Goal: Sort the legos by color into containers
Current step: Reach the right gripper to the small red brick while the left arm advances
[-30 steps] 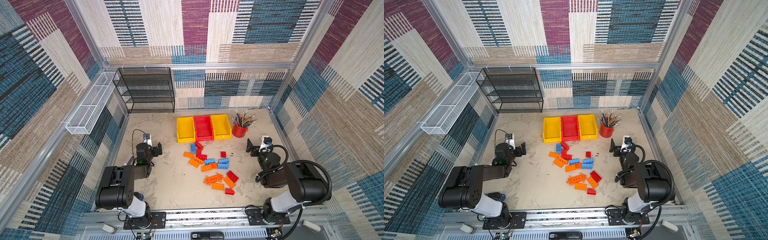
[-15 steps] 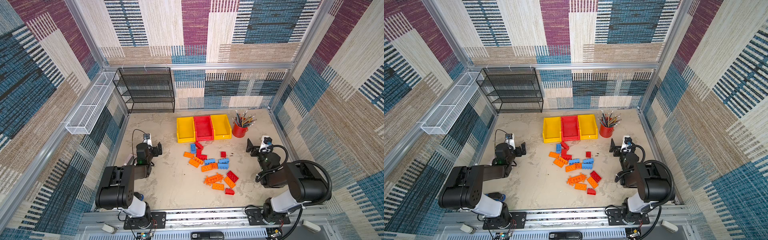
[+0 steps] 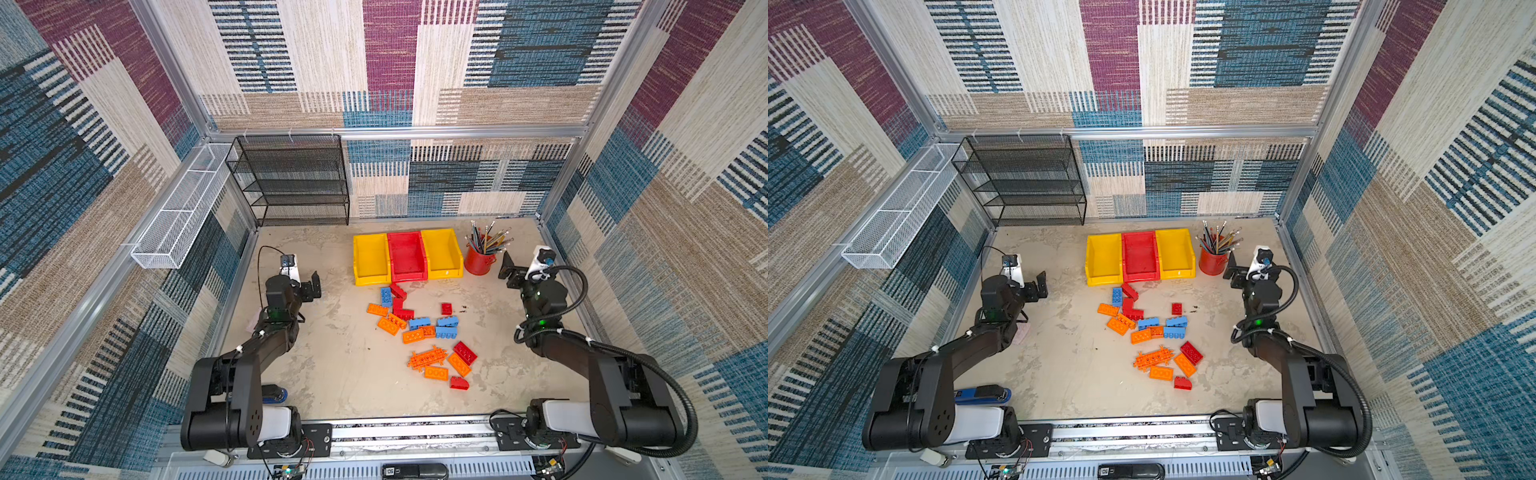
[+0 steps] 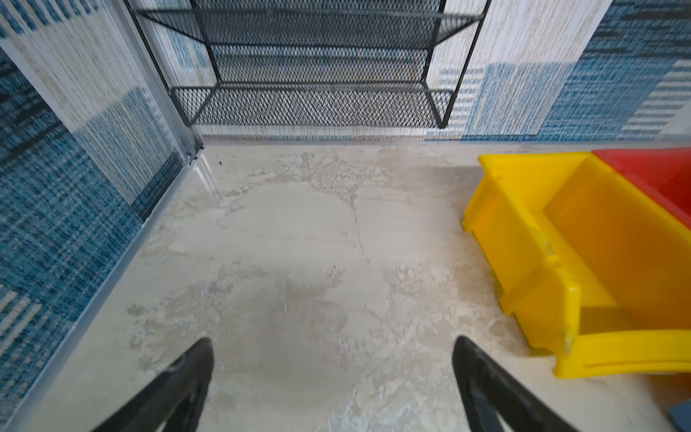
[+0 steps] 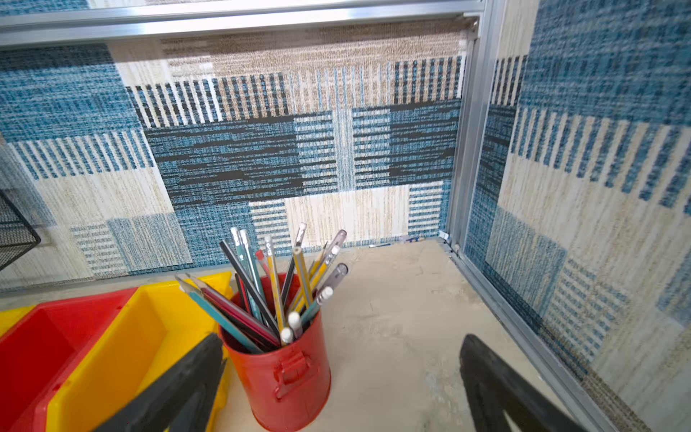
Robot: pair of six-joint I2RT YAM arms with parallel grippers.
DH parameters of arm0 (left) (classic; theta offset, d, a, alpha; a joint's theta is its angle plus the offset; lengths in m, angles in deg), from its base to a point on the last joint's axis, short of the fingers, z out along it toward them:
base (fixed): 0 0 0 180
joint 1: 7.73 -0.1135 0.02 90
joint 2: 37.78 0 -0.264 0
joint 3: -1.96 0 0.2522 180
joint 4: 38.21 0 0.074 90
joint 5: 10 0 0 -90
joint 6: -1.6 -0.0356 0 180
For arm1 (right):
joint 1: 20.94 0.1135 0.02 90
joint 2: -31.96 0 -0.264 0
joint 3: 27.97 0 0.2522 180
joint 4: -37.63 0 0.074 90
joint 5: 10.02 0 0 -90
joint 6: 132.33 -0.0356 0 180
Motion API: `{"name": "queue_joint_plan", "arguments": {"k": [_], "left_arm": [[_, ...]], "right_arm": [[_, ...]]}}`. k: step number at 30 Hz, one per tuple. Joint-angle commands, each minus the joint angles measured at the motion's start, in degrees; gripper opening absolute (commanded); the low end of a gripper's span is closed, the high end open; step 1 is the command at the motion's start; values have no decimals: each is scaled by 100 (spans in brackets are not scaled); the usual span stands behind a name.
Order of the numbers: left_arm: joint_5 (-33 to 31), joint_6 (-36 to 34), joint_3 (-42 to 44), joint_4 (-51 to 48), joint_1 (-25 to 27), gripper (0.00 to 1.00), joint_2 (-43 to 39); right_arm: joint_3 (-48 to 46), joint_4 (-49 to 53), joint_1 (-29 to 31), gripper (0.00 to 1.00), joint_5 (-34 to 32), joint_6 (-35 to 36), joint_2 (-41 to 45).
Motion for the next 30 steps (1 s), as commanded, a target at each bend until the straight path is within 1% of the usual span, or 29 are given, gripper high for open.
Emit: {"name": "queue_joint_plan", "arguments": {"k": [1,2,4,6,9,10,13,15,17,18,20,22,23,26,28,30], "left_arm": [[160,220,-482,-1382,6,100,-329],[247,322,-656,-1701,39,100,-402],[334,442,-909,-2172,195,100,-548],[279,508,-1093,-2529,482,100,-715],[172,617,-1382,-3082,1053,100,-910],[139,629,-1425,-3191,1318,100,-993],[-36,677,-1401,-3328,2035,100,-1257],[-115,779,-1364,-3456,2396,100,-1417],[-161,945,-1294,-3610,2713,100,-1589],[-199,1014,-1237,-3674,2863,100,-1681],[-281,1127,-1079,-3760,3149,100,-1888],[-434,1198,-922,-3870,3431,100,-2081],[-505,1226,-851,-3912,3549,100,-2163],[-584,1311,-657,-4028,3829,100,-2384],[-663,1289,-538,-4059,3997,100,-2493],[-813,1328,-433,-4072,4126,100,-2583]], "right_arm": [[600,2856,194,99,-438,-513,91],[705,3184,287,99,-393,-606,138],[750,3496,491,99,-312,-781,292],[751,3814,818,99,-250,-863,549],[1037,4682,1183,99,-299,-1200,611],[1103,4968,1333,99,-361,-1277,612],[1211,5569,1679,99,-468,-1442,608],[1268,5882,1782,100,-409,-1581,562],[1299,6073,1885,95,-205,-1649,478],[1321,6146,1960,95,-179,-1691,435],[1385,6286,2063,90,-55,-1760,314],[1469,6370,2129,89,108,-1836,157],[1521,6413,2158,86,162,-1885,72],[1707,6541,2245,80,321,-1986,-212],[1834,6595,2319,80,356,-2045,-397],[1951,6628,2355,77,426,-2066,-545]]}}
